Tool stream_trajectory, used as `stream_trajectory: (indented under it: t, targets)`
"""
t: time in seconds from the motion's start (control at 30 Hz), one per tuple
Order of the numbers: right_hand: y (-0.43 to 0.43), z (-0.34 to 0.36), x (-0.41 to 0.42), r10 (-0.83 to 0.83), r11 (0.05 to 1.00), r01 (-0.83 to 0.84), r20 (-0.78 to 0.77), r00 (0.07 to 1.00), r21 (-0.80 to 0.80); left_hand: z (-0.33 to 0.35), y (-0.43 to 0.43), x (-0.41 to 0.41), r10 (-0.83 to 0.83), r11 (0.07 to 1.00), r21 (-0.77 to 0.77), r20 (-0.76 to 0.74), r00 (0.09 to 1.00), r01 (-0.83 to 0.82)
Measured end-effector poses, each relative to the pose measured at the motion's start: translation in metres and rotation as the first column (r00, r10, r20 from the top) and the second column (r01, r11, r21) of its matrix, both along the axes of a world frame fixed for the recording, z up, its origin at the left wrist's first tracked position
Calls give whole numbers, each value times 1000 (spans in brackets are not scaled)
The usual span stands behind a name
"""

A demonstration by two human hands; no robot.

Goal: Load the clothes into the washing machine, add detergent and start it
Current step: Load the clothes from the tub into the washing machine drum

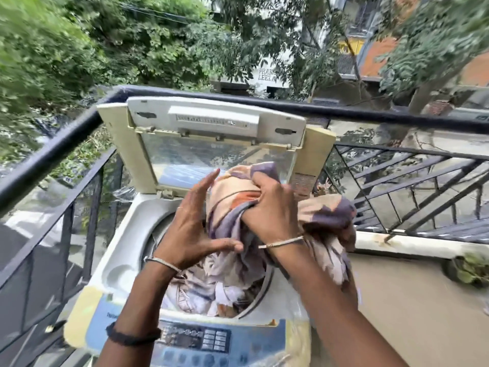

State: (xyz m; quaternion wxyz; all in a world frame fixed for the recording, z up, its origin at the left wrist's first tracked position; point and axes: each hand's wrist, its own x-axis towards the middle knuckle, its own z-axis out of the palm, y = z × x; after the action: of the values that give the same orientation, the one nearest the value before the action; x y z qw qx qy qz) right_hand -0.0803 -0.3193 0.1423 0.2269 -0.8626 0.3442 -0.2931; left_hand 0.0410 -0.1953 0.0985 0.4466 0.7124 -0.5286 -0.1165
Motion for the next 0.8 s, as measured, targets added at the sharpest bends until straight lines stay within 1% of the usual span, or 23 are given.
stream_trajectory:
  t: [0.07,0.1,0.13,0.17,0.2,0.23,0.27,0.33,0.37,0.4,0.43,0.5,0.53,0.57,0.63,0.67,0.7,0.77,0.8]
  targets:
    - [17,-15,14,74,994,-65,-102,992,92,-3,1,6,1,1000,5,42,999,-2]
    - [21,-27,18,143,981,-120,-146,979,153,-12,2,12,29,999,41,104,994,-34]
    - [23,-38,20,222,954,-177,-173,959,243,-23,3,19,67,991,105,163,984,-85]
    - [23,-51,18,294,910,-225,-160,942,347,-40,5,26,99,973,189,186,977,-135]
    - [21,-63,13,338,867,-248,-143,930,433,-59,7,33,107,947,281,185,977,-157]
    - [16,-76,5,345,846,-240,-145,927,475,-78,9,38,101,914,374,166,981,-157]
    - [11,-87,-6,325,855,-213,-168,931,474,-95,10,41,79,862,486,154,985,-145]
    - [-3,-107,-31,215,876,-108,-180,960,470,-124,9,41,-26,694,712,172,985,-106]
    - [-10,-115,-47,133,870,-38,-160,978,492,-133,6,37,-99,608,791,159,982,-67]
    - [-19,-125,-65,53,856,29,-143,988,517,-138,2,31,-170,556,830,154,973,-34]
    - [-26,-132,-83,-29,846,96,-134,991,525,-141,-4,25,-229,549,836,170,958,-17]
    - [-40,-146,-116,-215,840,244,-115,970,485,-133,-17,11,-281,630,777,237,930,-8]
    - [-46,-153,-131,-311,827,320,-97,945,463,-131,-25,4,-268,680,733,223,937,20]
    - [-51,-159,-144,-403,800,404,-101,909,444,-130,-34,-3,-256,720,691,171,951,70]
    - [-59,-172,-166,-532,749,533,-122,838,395,-131,-51,-20,-285,766,621,94,954,167]
    - [-61,-178,-174,-551,733,568,-163,818,373,-132,-59,-29,-314,777,597,91,945,201]
    - [-61,-183,-180,-537,721,588,-241,809,367,-134,-65,-39,-345,772,592,86,935,231]
    - [-62,-197,-187,-437,707,577,-388,811,409,-137,-76,-58,-388,762,585,69,919,278]
    - [-63,-207,-189,-365,708,551,-439,821,442,-139,-80,-65,-410,751,587,57,910,302]
